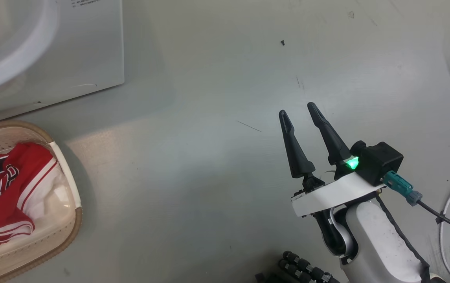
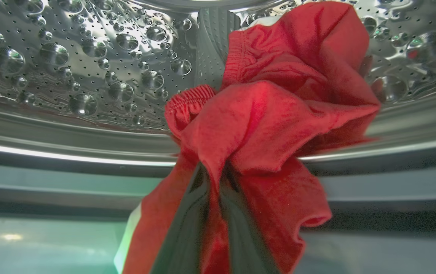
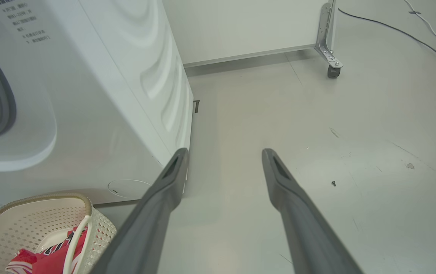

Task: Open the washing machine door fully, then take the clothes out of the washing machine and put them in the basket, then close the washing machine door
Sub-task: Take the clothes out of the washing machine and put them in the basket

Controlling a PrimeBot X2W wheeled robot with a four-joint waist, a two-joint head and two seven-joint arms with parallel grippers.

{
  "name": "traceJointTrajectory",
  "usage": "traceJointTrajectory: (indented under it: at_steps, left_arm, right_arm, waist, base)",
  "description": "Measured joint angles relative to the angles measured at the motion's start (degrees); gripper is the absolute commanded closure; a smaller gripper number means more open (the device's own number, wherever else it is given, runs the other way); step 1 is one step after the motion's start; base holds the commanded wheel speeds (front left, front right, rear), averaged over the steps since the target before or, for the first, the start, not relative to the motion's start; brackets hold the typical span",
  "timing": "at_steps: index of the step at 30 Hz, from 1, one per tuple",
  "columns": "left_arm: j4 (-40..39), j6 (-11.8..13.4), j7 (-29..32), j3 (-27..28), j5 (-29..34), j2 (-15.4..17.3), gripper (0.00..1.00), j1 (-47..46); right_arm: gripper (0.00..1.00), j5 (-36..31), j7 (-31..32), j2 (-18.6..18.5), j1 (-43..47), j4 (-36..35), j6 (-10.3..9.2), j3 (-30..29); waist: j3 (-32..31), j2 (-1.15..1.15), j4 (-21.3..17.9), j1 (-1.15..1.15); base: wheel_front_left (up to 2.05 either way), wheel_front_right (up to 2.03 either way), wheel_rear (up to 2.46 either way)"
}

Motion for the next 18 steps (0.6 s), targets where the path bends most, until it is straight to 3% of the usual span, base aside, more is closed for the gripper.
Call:
traceJointTrajectory:
  at_steps: [18]
  left_arm:
    - [3.5, -1.5, -8.2, -1.9, -0.2, -4.3, 1.0, 0.2]
  right_arm:
    - [0.0, -1.5, 0.0, 0.0, 0.0, 0.9, -0.3, -1.8]
  waist:
    - [-3.6, 0.0, 2.9, 0.0]
  base:
    - [0.0, 0.0, 0.0]
